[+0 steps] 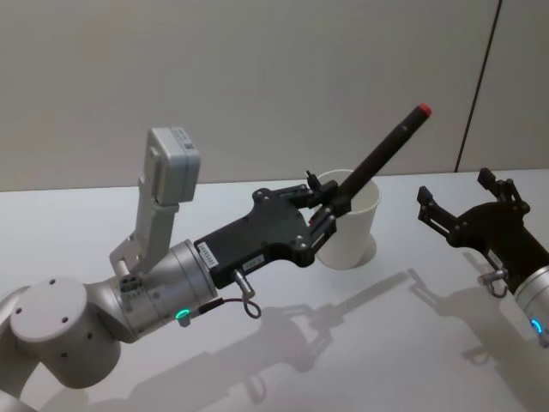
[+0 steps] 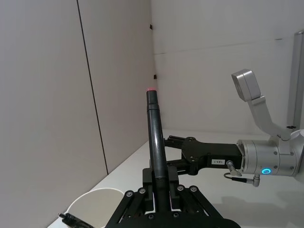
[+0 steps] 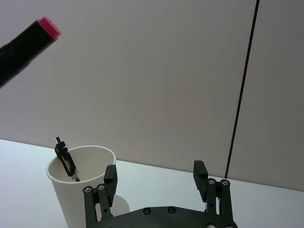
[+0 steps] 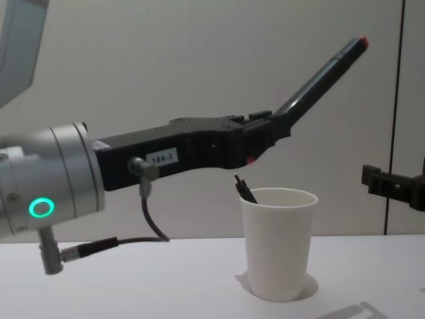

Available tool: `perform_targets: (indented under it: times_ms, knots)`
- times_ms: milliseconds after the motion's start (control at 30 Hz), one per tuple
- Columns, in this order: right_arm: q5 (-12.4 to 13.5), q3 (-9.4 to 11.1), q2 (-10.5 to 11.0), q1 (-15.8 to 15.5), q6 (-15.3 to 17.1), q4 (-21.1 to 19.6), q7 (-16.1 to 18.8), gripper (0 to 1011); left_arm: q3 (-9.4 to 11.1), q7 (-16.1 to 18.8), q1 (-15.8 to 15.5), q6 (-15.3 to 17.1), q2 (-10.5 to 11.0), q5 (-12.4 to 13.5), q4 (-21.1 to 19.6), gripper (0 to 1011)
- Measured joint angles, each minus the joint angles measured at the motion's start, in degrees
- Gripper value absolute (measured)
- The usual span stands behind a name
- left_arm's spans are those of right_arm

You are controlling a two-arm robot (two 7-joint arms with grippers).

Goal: Place the pen into the pen holder.

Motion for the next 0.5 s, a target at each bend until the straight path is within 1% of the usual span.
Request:
perform_targets:
  times_ms: [233, 500]
  knots:
    - [0.0, 0.0, 0.0, 0.0, 0.0, 0.0, 0.0, 1001, 0.69, -0.16, -0.4, -0.49, -0.64, 1.69, 0.33, 181]
    - [0.41, 0.14, 0.22, -0.17, -0.18, -0.18, 0.83, 1001, 1.04, -0.24, -0.61, -0.75, -0.96, 2.59, 0.51, 182]
